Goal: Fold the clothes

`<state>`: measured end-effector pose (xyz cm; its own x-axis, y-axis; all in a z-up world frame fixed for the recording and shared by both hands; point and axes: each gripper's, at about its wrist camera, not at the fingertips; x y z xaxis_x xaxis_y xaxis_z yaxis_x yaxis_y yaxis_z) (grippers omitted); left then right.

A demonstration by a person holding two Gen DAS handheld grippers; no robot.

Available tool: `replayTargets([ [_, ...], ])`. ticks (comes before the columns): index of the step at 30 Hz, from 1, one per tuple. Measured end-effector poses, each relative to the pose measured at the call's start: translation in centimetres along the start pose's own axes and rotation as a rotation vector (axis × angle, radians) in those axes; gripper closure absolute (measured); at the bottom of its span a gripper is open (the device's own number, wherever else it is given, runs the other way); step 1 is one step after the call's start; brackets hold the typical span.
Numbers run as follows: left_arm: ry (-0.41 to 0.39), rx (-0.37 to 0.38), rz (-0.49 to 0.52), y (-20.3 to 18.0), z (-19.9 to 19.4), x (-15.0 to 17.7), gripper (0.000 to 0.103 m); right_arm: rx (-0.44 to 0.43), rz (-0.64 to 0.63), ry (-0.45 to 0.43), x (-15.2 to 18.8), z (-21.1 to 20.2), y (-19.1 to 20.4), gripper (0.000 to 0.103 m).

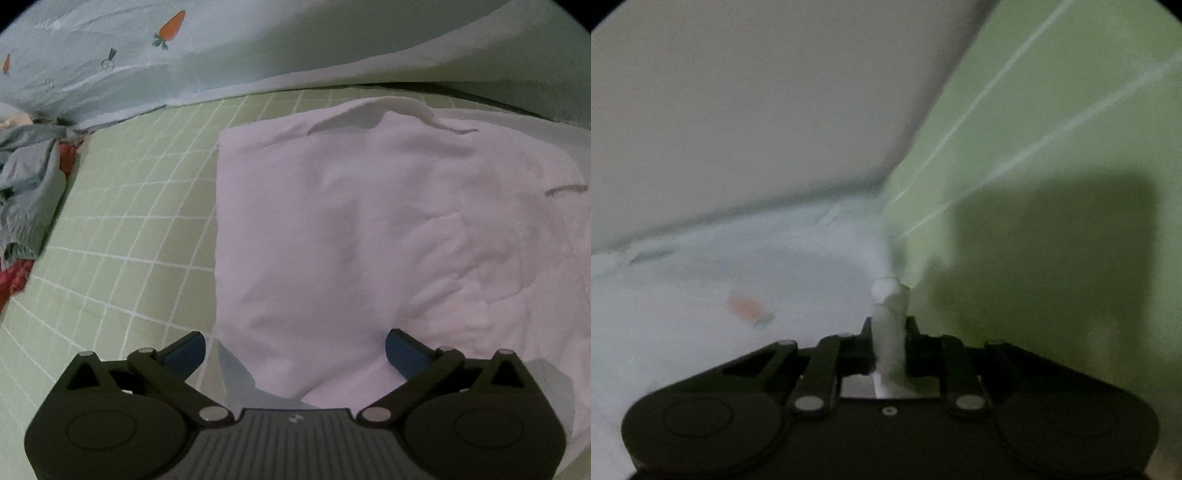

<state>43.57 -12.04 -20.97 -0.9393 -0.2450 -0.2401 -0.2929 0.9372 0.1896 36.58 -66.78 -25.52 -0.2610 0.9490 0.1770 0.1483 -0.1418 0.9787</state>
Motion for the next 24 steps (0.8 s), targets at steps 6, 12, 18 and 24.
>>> replayTargets([
  [6,-0.004,-0.019,0.025,-0.4,0.0,-0.1,0.000,-0.027,-0.239,0.394,7.3,4.2,3.7,0.087],
  [12,0.002,0.022,-0.012,0.4,0.3,0.1,0.000,0.093,-0.217,0.639,13.9,6.1,0.0,0.088],
  [18,-0.002,0.033,-0.026,0.5,0.3,0.3,0.000,0.125,-0.226,0.748,17.6,5.6,-1.0,0.089],
  [24,-0.006,0.057,-0.007,0.7,0.3,0.4,0.000,0.123,-0.304,0.763,17.9,4.7,0.5,0.088],
])
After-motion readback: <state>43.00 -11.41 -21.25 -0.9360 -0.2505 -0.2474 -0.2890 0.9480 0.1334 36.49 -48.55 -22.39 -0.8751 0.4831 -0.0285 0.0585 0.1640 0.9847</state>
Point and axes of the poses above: each gripper's, at about its wrist camera, not at the fingertips, and z roughly the way its jaws point, y to its left, x to its underside, and after that the axes turned 13 degrees about y, right-handed
